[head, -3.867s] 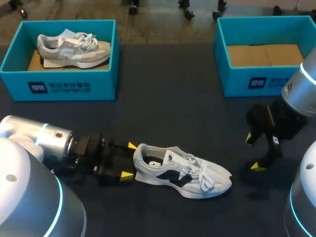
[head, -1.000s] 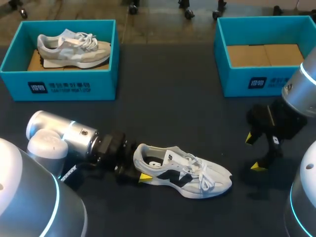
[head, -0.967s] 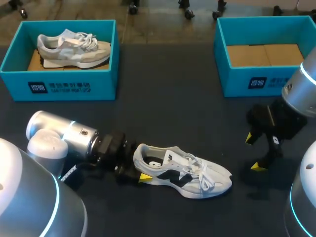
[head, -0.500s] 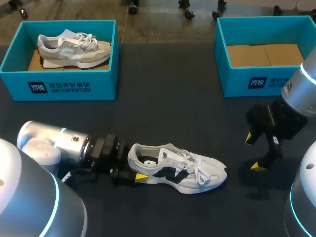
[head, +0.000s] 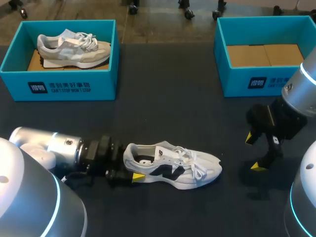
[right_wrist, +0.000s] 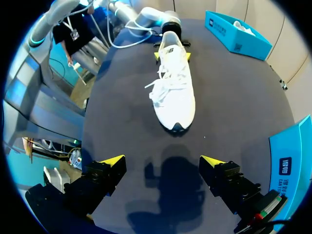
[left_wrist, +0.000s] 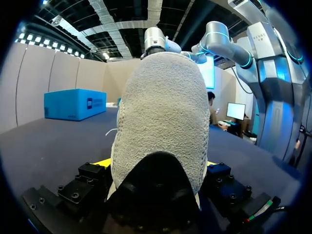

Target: Take the shoe out of the shoebox, open the shoe tongue, remove and reinsert the insole, then place the shoe into the shoebox

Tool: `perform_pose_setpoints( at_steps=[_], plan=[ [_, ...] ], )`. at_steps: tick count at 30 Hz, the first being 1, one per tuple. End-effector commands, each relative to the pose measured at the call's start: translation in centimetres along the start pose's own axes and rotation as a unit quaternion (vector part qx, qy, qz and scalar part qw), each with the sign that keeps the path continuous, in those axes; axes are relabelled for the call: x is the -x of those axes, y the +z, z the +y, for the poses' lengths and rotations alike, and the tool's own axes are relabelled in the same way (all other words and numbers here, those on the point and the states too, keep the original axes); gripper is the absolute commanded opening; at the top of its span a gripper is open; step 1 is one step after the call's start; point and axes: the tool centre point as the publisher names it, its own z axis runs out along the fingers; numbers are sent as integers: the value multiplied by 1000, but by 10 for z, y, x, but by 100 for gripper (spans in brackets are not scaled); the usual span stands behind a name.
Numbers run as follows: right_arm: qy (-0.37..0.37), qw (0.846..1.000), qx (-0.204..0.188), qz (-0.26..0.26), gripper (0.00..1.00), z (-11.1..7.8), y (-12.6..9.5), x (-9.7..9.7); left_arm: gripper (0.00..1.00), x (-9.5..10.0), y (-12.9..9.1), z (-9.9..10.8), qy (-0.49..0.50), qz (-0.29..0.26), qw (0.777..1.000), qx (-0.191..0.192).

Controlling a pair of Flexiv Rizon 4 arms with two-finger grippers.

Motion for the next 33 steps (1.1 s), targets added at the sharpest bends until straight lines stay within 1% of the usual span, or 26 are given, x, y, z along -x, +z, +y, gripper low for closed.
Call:
perform_pose_setpoints(
  at_steps=[1,6,12,33],
  plan=[
    [0,1000,-1,-1,100,0,0,-1,0,-4,-1,-2,-1,-10,1000,1],
    [0,1000,-1,-1,100,0,0,-1,0,-3,-2,-2,1,-12,1000,0],
    [0,1000,-1,-1,100,0,0,-1,0,0,-1,-2,4,4,1000,3],
    [0,1000,-1,-1,100,0,0,-1,0,0,-1,-2,4,4,1000,3]
  ],
)
